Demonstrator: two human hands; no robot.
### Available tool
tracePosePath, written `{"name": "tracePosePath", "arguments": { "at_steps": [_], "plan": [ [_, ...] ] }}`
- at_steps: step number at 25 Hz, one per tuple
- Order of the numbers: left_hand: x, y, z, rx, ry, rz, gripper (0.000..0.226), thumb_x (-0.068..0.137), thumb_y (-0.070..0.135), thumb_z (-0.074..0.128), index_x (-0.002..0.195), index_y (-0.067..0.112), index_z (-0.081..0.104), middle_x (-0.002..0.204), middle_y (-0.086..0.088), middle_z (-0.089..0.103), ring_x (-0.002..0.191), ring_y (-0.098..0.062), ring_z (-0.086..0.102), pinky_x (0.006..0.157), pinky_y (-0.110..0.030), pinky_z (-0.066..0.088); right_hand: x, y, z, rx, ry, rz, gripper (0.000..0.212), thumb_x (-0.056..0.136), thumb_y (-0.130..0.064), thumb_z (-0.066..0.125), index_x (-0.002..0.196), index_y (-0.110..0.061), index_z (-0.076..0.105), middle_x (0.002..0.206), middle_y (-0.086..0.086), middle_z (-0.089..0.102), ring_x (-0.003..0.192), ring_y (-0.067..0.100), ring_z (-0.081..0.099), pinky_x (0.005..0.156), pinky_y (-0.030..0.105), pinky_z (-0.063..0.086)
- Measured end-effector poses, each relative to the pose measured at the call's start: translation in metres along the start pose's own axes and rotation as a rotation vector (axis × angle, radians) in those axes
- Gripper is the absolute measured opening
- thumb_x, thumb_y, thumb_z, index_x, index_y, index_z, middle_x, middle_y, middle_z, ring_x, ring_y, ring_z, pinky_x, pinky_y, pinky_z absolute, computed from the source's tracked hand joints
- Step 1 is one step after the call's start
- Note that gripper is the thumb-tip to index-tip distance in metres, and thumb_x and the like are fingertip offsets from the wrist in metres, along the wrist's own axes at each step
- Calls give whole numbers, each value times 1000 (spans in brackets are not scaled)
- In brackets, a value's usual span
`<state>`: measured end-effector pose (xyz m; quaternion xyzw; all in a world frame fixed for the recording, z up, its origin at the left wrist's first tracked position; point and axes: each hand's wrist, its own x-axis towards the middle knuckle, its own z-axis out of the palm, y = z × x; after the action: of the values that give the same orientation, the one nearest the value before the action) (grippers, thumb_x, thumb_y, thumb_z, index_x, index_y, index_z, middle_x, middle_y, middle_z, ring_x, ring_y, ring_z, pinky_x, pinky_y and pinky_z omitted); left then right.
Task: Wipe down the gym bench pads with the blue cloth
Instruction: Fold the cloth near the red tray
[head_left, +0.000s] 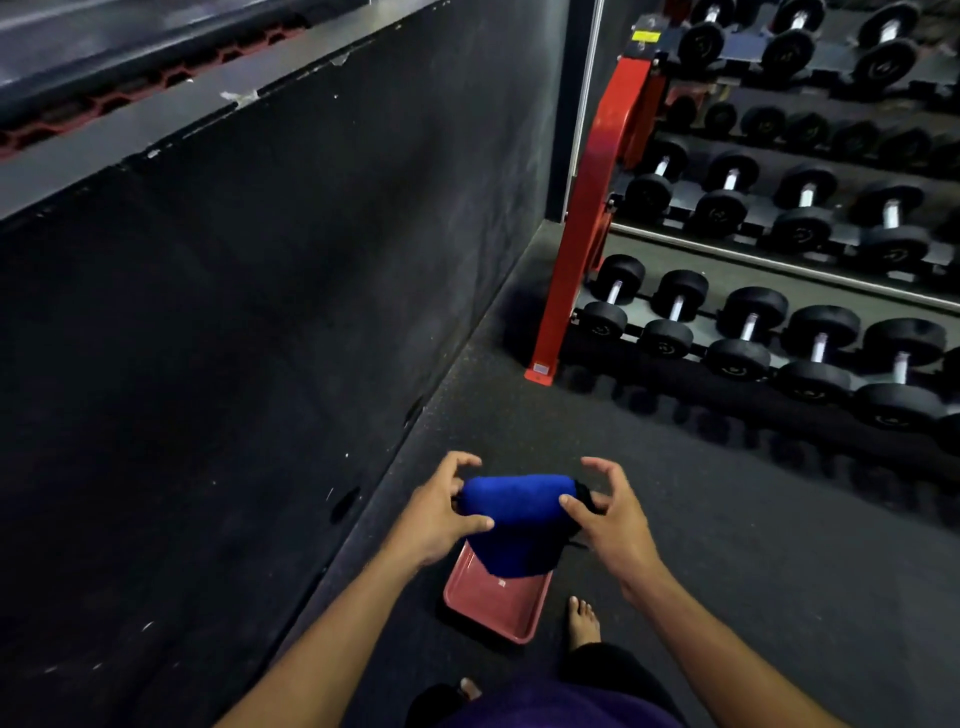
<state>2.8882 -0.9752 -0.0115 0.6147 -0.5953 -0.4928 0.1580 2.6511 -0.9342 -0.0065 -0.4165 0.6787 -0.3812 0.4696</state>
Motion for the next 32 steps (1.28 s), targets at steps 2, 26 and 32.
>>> {"name": "tracePosePath", "arguments": {
  "at_steps": [2,26,32],
  "plan": [
    [-2,4,-1,175,15,73,52,77,17,86,111,45,59,112,14,68,103,-6,63,90,-24,48,6,5,-9,-302,-135,-119,51,75,-27,83,121,-33,61,110,-13,69,98,1,65,89,28,54],
    [64,-127,102,563,-253,-267,15,97,23,66,112,26,69,108,9,51,102,-18,62,91,-35,51,56,183,37,-1151,-671,-29,36,65,-73,45,70,-44,66,158,32,14,143,24,-33,107,23,-27],
    [164,-193,147,558,-283,-334,24,97,15,68,120,19,70,123,-5,58,107,-25,62,89,-34,49,144,270,68,-1029,-713,194,42,91,-46,60,127,-25,60,131,16,57,128,36,51,107,45,41]
  ]
}}
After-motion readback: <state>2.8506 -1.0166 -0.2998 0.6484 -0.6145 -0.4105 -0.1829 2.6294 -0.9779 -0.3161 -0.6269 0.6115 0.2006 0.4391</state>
